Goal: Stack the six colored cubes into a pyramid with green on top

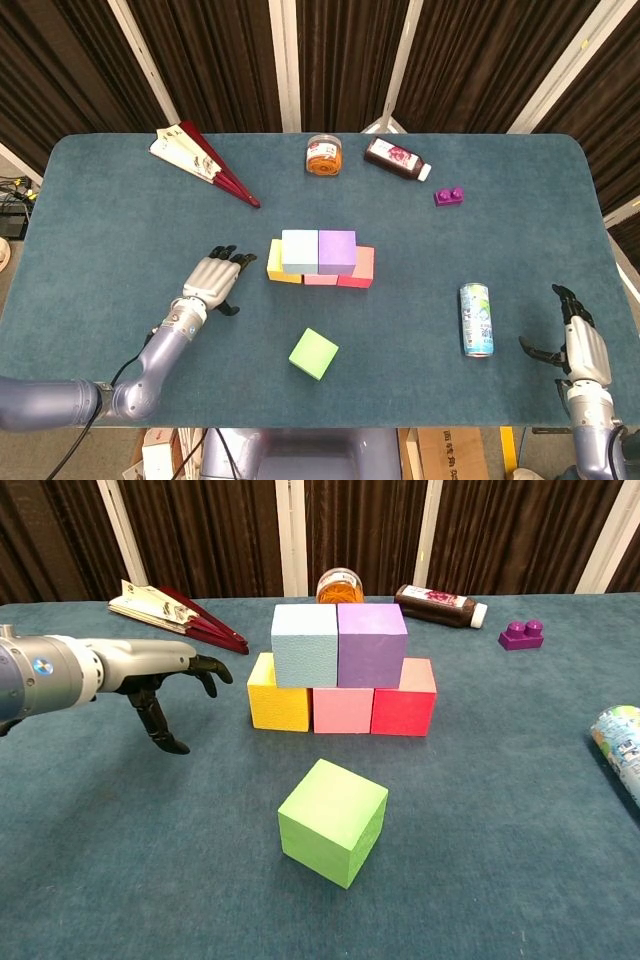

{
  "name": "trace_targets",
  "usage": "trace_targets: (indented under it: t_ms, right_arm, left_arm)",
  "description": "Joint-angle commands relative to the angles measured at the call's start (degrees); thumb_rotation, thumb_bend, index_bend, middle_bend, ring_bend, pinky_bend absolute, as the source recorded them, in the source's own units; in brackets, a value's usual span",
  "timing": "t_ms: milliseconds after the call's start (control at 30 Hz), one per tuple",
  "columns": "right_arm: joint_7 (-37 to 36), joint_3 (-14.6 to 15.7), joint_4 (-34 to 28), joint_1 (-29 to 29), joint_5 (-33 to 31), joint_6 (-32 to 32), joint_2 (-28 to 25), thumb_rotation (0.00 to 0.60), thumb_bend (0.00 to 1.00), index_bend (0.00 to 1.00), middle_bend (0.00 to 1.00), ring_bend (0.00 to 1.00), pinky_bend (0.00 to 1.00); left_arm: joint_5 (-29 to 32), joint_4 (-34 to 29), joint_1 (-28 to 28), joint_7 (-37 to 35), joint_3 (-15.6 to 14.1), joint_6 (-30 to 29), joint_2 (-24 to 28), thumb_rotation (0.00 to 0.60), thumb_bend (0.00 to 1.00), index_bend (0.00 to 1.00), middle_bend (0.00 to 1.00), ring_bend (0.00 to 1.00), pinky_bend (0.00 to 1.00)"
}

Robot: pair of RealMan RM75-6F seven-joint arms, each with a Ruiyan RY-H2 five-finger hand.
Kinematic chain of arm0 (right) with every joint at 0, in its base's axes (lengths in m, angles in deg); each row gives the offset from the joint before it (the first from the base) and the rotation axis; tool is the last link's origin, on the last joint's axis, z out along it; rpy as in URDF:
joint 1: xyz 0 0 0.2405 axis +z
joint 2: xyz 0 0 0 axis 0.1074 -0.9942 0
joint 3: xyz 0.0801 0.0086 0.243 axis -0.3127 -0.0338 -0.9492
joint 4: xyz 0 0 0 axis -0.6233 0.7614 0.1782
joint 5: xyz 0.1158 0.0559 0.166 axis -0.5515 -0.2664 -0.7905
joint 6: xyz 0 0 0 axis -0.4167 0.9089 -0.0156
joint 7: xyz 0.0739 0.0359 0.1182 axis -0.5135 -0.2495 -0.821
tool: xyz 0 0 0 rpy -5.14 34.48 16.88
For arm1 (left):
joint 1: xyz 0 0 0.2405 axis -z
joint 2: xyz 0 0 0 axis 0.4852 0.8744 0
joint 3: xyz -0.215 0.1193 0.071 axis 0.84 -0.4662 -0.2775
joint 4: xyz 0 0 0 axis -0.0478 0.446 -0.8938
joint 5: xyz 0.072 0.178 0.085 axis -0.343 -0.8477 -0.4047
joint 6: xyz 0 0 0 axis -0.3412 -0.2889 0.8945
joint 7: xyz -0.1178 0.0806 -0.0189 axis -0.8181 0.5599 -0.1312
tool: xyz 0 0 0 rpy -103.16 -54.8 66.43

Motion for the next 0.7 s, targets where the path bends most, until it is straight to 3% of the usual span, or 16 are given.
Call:
trace_targets:
  t_ms: [33,700]
  right_arm:
    - [-0.24,0.08,0.0,-0.07,0.17,-0.07,-0.13,0.6,0.27,0.08,0.06,0.0,0.0]
    - [-0.99,-0.09,0.32,-0.16,0.28,0.09,-0.18,0.6,0.27,0.08,0.06,0.0,0.0]
  left_arm:
    - [0.4,0.41,0.3,0.46,0.0,0.02,-0.51,0.6,0.27,0.11,0.16,0.0,0.0]
    - [1.13,0.87,1.29,1.41,0.39,0.06,-2.24,0.6,0.27,0.1,0.16,0.0,0.0]
